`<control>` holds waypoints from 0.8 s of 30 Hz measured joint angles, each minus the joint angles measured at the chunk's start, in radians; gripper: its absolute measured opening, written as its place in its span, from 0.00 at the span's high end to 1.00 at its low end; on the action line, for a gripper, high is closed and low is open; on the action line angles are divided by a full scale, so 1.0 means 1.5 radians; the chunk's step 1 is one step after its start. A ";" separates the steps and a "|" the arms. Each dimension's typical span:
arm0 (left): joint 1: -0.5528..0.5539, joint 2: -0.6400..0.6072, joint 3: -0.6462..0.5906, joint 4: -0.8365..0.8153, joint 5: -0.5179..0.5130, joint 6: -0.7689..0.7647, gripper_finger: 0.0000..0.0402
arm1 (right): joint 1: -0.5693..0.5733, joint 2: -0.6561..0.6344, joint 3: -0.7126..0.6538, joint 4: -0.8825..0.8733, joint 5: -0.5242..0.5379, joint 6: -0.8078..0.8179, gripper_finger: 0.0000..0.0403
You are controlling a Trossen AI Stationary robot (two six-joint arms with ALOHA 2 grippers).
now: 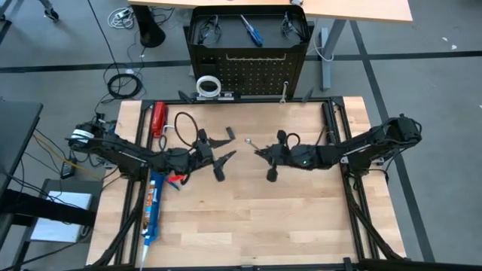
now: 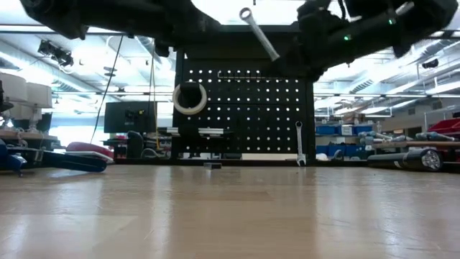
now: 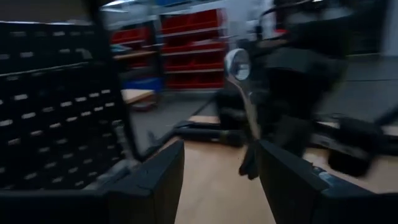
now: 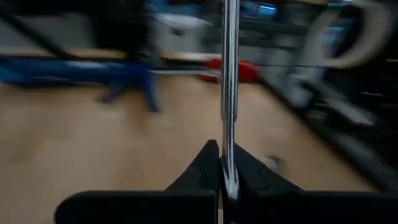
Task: Hang tools onto peg board
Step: Hang the wrench onto the black pegboard
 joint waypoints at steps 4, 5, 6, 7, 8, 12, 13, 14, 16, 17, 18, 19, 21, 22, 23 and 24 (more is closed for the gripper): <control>0.014 0.044 0.039 0.001 -0.038 -0.021 0.50 | 0.030 0.035 0.040 -0.050 0.184 -0.004 0.96; 0.016 0.055 0.051 0.002 -0.042 -0.035 0.49 | 0.037 0.048 0.048 -0.053 0.221 -0.006 0.96; 0.019 0.065 0.060 0.002 -0.050 -0.048 0.49 | 0.044 0.061 0.053 -0.054 0.257 -0.013 0.96; 0.023 0.076 0.071 0.003 -0.056 -0.054 0.49 | 0.051 0.076 0.057 -0.054 0.291 -0.023 0.96; 0.025 0.085 0.082 0.005 -0.055 -0.055 0.49 | 0.057 0.092 0.062 -0.054 0.323 -0.033 0.96; 0.027 0.111 0.111 0.006 -0.050 -0.053 0.49 | 0.072 0.141 0.073 -0.048 0.397 -0.044 0.96; 0.027 0.115 0.116 0.006 -0.052 -0.053 0.49 | 0.074 0.151 0.073 -0.033 0.405 -0.044 0.96; 0.027 0.118 0.120 0.006 -0.049 -0.053 0.49 | 0.075 0.161 0.073 -0.021 0.409 -0.044 0.96; 0.028 0.130 0.130 0.006 -0.051 -0.065 0.49 | 0.080 0.177 0.073 -0.001 0.442 -0.047 0.96; 0.028 0.133 0.132 0.005 -0.049 -0.071 0.49 | 0.081 0.184 0.073 0.017 0.452 -0.061 0.96; 0.028 0.135 0.132 0.000 -0.050 -0.078 0.49 | 0.083 0.190 0.073 0.035 0.460 -0.080 0.96; 0.029 0.140 0.135 -0.001 -0.052 -0.091 0.49 | 0.084 0.195 0.073 0.058 0.461 -0.100 0.96; 0.032 0.145 0.139 -0.002 -0.052 -0.121 0.49 | 0.087 0.204 0.073 0.088 0.466 -0.136 0.96; 0.035 0.147 0.139 -0.002 -0.051 -0.134 0.49 | 0.088 0.209 0.073 0.107 0.468 -0.148 0.96; 0.037 0.149 0.139 -0.001 -0.051 -0.147 0.49 | 0.088 0.213 0.073 0.116 0.472 -0.159 0.96; 0.040 0.152 0.139 0.000 -0.052 -0.159 0.49 | 0.088 0.213 0.073 0.125 0.473 -0.171 0.96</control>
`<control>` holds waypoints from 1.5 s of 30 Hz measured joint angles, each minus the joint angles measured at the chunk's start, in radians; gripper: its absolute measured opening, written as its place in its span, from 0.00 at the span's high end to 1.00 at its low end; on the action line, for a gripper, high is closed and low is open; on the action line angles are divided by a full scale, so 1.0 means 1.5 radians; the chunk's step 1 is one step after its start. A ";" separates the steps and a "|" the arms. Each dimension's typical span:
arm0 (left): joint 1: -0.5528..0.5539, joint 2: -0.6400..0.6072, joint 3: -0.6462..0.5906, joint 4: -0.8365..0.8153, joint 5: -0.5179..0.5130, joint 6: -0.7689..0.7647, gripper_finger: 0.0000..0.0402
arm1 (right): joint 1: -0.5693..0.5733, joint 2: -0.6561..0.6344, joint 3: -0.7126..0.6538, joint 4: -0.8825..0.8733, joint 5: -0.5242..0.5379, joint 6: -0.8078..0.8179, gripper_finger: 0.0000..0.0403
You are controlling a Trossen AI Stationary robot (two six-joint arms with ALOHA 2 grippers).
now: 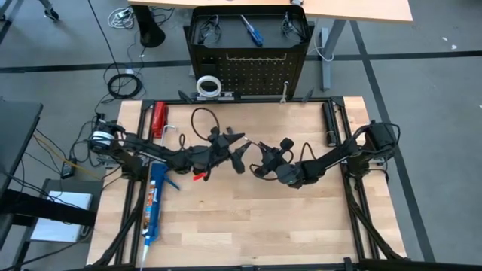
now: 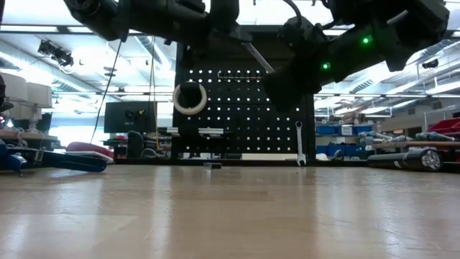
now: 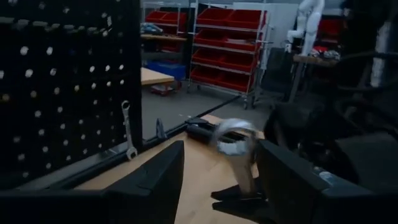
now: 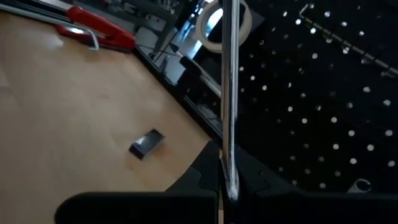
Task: Hang tools onto peg board
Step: Hang the wrench onto the black pegboard
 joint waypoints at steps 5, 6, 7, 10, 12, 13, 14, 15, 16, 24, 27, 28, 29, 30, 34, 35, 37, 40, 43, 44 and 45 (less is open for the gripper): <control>0.009 0.001 0.000 0.001 0.043 -0.004 0.49 | 0.002 0.001 0.001 0.020 -0.015 -0.018 0.96; 0.011 0.001 0.000 0.001 0.049 0.006 0.49 | 0.002 0.000 0.003 0.021 -0.023 -0.021 0.96; 0.012 0.001 0.000 0.004 0.050 0.016 0.50 | 0.004 0.000 0.006 0.021 -0.032 -0.027 0.95; 0.016 0.001 0.000 0.017 0.055 0.040 0.54 | 0.008 0.001 0.014 0.020 -0.067 -0.073 0.93; 0.017 0.001 0.000 0.019 0.055 0.052 0.60 | 0.013 0.002 0.018 0.020 -0.075 -0.094 0.92; 0.017 0.001 0.000 0.021 0.054 0.056 0.64 | 0.015 0.002 0.019 0.018 -0.068 -0.095 0.92; 0.017 0.001 0.000 0.022 0.053 0.060 0.69 | 0.017 0.002 0.019 0.017 -0.058 -0.095 0.92; 0.017 0.001 0.000 0.022 0.054 0.068 0.74 | 0.019 0.002 0.019 0.015 -0.040 -0.096 0.93; 0.016 0.001 0.000 0.025 0.064 0.069 0.79 | 0.022 0.002 0.019 0.012 -0.021 -0.100 0.93; 0.018 0.001 0.001 0.037 0.111 0.071 0.83 | 0.027 0.003 0.020 0.012 0.005 -0.100 0.95; 0.019 0.001 0.001 0.042 0.110 0.072 0.83 | 0.028 0.003 0.020 0.015 -0.006 -0.094 0.95; 0.020 0.001 0.001 0.042 0.111 0.072 0.83 | 0.027 0.003 0.020 0.015 -0.007 -0.094 0.96; 0.020 0.001 0.001 0.042 0.111 0.072 0.83 | 0.027 0.003 0.020 0.015 -0.007 -0.094 0.95; 0.020 0.001 0.001 0.042 0.111 0.072 0.83 | 0.027 0.003 0.020 0.016 -0.007 -0.092 0.94; 0.020 0.001 -0.001 0.037 0.115 0.080 0.85 | 0.036 0.002 0.020 0.027 0.033 -0.078 0.83; 0.020 0.001 -0.001 0.037 0.128 0.087 0.86 | 0.044 0.002 0.020 0.026 0.048 -0.083 0.80; 0.019 0.001 -0.001 0.031 0.152 0.091 0.91 | 0.064 -0.007 0.020 0.019 0.071 -0.094 0.74; 0.022 -0.005 -0.001 0.027 0.176 0.088 0.98 | 0.083 -0.028 0.019 0.018 0.066 -0.123 0.66; 0.025 -0.004 -0.002 0.020 0.176 0.088 0.99 | 0.082 -0.033 0.019 0.016 0.072 -0.120 0.63; 0.025 -0.004 -0.002 0.020 0.176 0.088 1.00 | 0.079 -0.033 0.019 0.013 0.074 -0.121 0.63; 0.025 -0.004 -0.002 0.020 0.176 0.088 1.00 | 0.077 -0.033 0.019 0.010 0.071 -0.122 0.64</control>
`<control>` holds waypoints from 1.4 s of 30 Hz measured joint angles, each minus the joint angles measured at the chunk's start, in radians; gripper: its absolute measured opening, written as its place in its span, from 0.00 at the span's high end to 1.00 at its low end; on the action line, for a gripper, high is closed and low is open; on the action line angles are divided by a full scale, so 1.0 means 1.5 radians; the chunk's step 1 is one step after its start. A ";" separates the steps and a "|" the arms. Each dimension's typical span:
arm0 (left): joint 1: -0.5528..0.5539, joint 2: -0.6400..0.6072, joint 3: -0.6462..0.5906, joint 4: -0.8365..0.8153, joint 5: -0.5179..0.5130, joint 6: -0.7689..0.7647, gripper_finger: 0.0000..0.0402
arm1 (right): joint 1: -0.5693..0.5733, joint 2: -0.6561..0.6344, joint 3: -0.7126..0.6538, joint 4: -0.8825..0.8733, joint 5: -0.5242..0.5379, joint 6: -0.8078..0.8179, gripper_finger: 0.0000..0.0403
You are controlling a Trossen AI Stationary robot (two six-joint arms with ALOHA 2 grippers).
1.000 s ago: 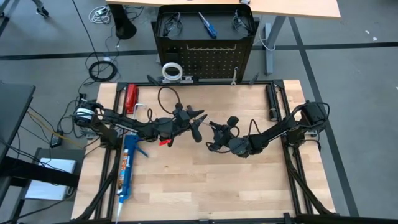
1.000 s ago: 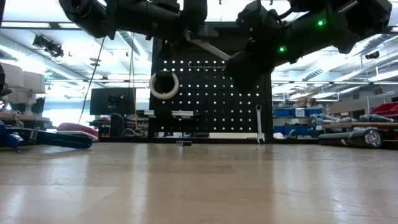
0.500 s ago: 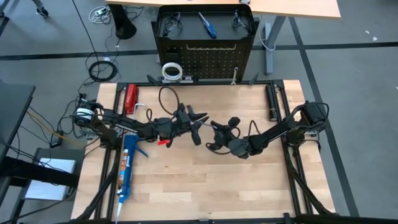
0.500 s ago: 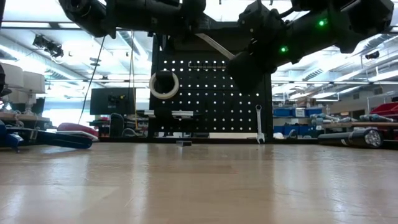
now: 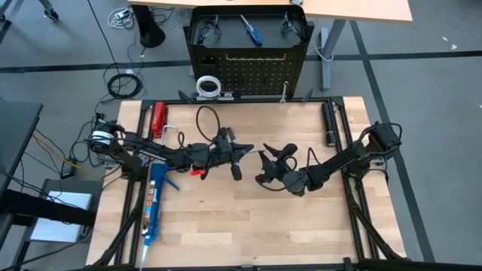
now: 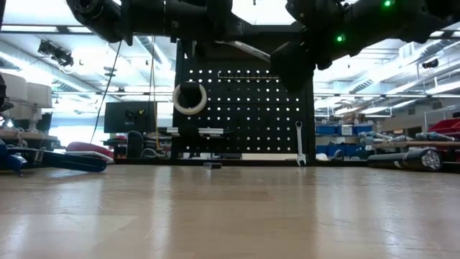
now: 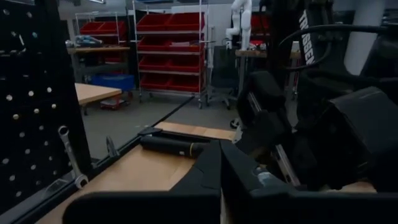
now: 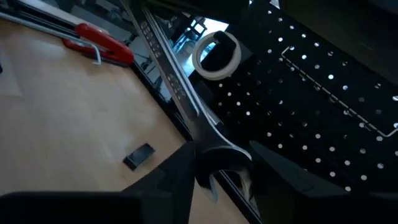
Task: Hang tools onto peg board
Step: Hang the wrench onto the black pegboard
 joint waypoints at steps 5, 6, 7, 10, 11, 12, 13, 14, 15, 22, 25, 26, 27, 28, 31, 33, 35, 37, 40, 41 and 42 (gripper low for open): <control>0.001 0.000 -0.001 -0.001 0.001 -0.024 1.00 | -0.002 0.000 -0.001 -0.021 -0.038 0.001 0.69; 0.001 0.000 -0.001 0.000 0.001 -0.028 1.00 | -0.004 0.000 -0.001 -0.025 -0.041 -0.001 0.69; 0.002 0.000 -0.001 -0.001 0.001 -0.029 1.00 | -0.006 0.000 -0.001 -0.030 -0.045 -0.001 0.69; 0.003 0.000 -0.001 -0.003 0.002 -0.041 1.00 | -0.006 0.000 -0.001 -0.042 -0.051 -0.002 0.69; 0.003 0.000 -0.001 -0.003 0.002 -0.044 1.00 | -0.006 0.000 -0.001 -0.043 -0.052 -0.002 0.69; 0.003 0.000 -0.001 -0.003 0.002 -0.045 1.00 | -0.006 0.000 -0.001 -0.044 -0.054 -0.004 0.69; 0.003 0.000 -0.001 -0.003 0.002 -0.048 0.99 | -0.005 0.000 -0.001 -0.046 -0.056 -0.004 0.69; 0.003 0.000 -0.001 -0.004 0.002 -0.050 0.99 | -0.003 0.000 -0.001 -0.049 -0.059 -0.003 0.69; 0.003 0.000 -0.001 -0.008 0.002 -0.051 0.99 | -0.001 0.000 -0.001 -0.052 -0.063 0.000 0.70; 0.003 0.000 0.001 -0.014 0.002 -0.070 0.99 | -0.004 0.001 -0.001 -0.054 -0.067 -0.005 0.69; 0.005 0.000 0.002 -0.017 -0.037 -0.092 1.00 | -0.011 0.001 0.000 -0.045 -0.079 -0.037 0.51; 0.006 0.000 0.002 -0.019 -0.044 -0.104 1.00 | -0.014 0.001 0.001 -0.047 -0.079 -0.040 0.44; 0.007 0.001 0.002 -0.019 -0.049 -0.110 1.00 | -0.017 0.001 0.000 -0.048 -0.078 -0.041 0.38; 0.006 0.001 0.002 -0.018 -0.051 -0.117 1.00 | -0.020 0.001 0.000 -0.048 -0.078 -0.045 0.32; 0.002 0.001 0.002 -0.016 -0.051 -0.120 1.00 | -0.030 0.001 0.000 -0.038 -0.076 -0.055 0.22; 0.002 0.001 0.002 -0.016 -0.054 -0.117 1.00 | -0.038 0.001 0.000 -0.044 -0.079 -0.056 0.20; 0.002 0.001 0.002 -0.016 -0.055 -0.105 1.00 | -0.040 0.001 0.000 -0.044 -0.078 -0.056 0.21; 0.001 0.001 0.002 -0.022 -0.042 -0.101 1.00 | -0.040 0.001 0.000 -0.042 -0.080 -0.056 0.23; 0.001 0.001 0.002 -0.074 -0.022 -0.106 1.00 | -0.037 0.001 0.000 -0.057 -0.095 -0.041 0.27; 0.001 0.001 0.002 -0.106 -0.017 -0.117 1.00 | -0.036 0.001 0.000 -0.066 -0.096 -0.026 0.29; 0.001 0.001 0.002 -0.143 -0.011 -0.130 1.00 | -0.034 0.001 0.000 -0.077 -0.096 -0.009 0.30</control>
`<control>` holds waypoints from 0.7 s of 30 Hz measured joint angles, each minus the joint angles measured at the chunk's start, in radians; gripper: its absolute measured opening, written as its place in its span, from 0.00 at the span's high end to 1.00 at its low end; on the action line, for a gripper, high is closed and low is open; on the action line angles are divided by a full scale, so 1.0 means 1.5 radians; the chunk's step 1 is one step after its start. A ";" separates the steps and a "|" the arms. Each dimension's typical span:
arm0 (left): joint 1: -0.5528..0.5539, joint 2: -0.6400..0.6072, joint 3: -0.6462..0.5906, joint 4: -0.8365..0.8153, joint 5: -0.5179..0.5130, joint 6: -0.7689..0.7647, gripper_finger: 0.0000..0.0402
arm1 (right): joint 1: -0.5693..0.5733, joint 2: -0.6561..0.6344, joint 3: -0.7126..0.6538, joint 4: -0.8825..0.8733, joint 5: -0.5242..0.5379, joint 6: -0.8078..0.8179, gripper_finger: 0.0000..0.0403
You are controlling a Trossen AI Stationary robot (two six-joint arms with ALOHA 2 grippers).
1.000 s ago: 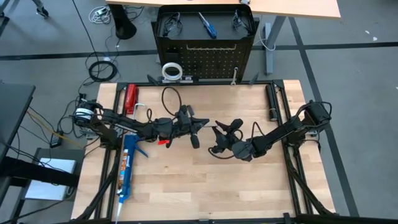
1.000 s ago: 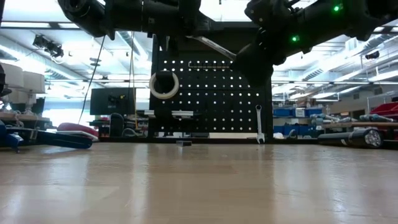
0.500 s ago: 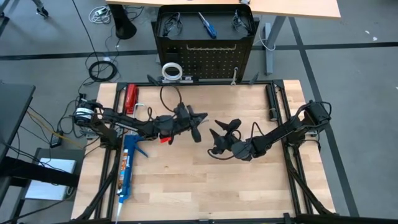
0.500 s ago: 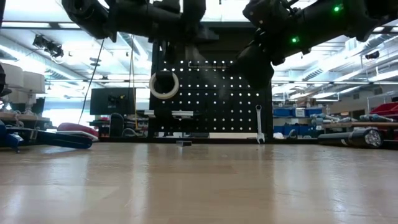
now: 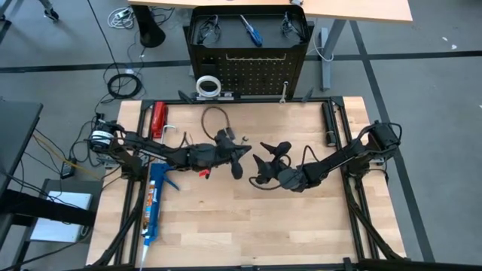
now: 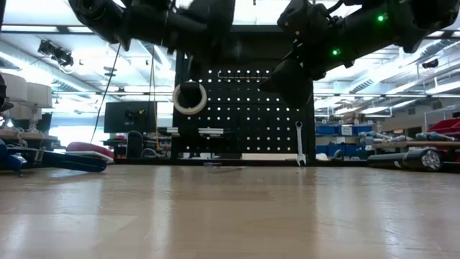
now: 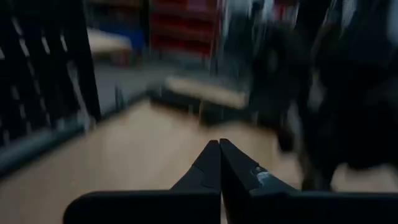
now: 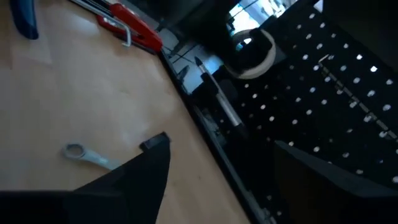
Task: Hang tools onto peg board
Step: Hang the wrench onto the black pegboard
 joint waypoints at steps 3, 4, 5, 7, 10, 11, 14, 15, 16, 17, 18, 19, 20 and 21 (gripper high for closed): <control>-0.002 0.000 -0.001 -0.100 0.000 -0.029 0.96 | 0.007 0.000 0.000 -0.023 0.000 0.027 0.35; -0.004 0.000 -0.001 -0.134 -0.002 -0.036 0.94 | 0.010 0.000 0.000 -0.032 0.000 0.037 0.36; -0.008 0.000 -0.001 -0.167 -0.003 -0.041 0.91 | 0.013 0.000 0.000 -0.038 -0.001 0.048 0.38; -0.012 0.000 -0.001 -0.228 -0.013 -0.047 0.85 | 0.016 0.000 0.000 -0.042 -0.011 0.079 0.40; -0.012 0.002 -0.001 -0.302 -0.033 -0.073 0.73 | 0.013 -0.002 0.000 -0.049 -0.069 0.142 0.42; -0.010 0.007 -0.001 -0.313 -0.035 -0.080 0.69 | 0.008 -0.002 0.000 -0.051 -0.093 0.161 0.43; -0.003 0.033 -0.001 -0.319 -0.018 -0.078 0.58 | -0.010 -0.002 0.000 -0.054 -0.114 0.181 0.43; -0.001 0.045 -0.001 -0.314 -0.010 -0.076 0.55 | -0.015 -0.002 0.000 -0.057 -0.115 0.181 0.43; 0.001 0.059 -0.001 -0.310 -0.008 -0.077 0.53 | -0.019 -0.002 0.000 -0.060 -0.115 0.182 0.43; 0.004 0.072 -0.001 -0.309 -0.001 -0.079 0.51 | -0.022 -0.002 0.000 -0.060 -0.115 0.182 0.43; 0.007 0.086 -0.001 -0.311 0.000 -0.080 0.50 | -0.024 -0.002 0.000 -0.060 -0.115 0.182 0.43; 0.010 0.099 -0.001 -0.313 0.000 -0.085 0.49 | -0.025 -0.003 0.000 -0.060 -0.116 0.182 0.43; 0.014 0.112 -0.001 -0.314 0.000 -0.095 0.48 | -0.026 -0.003 0.000 -0.060 -0.117 0.183 0.43; 0.017 0.125 -0.001 -0.313 0.000 -0.102 0.48 | -0.027 -0.003 0.000 -0.060 -0.118 0.185 0.43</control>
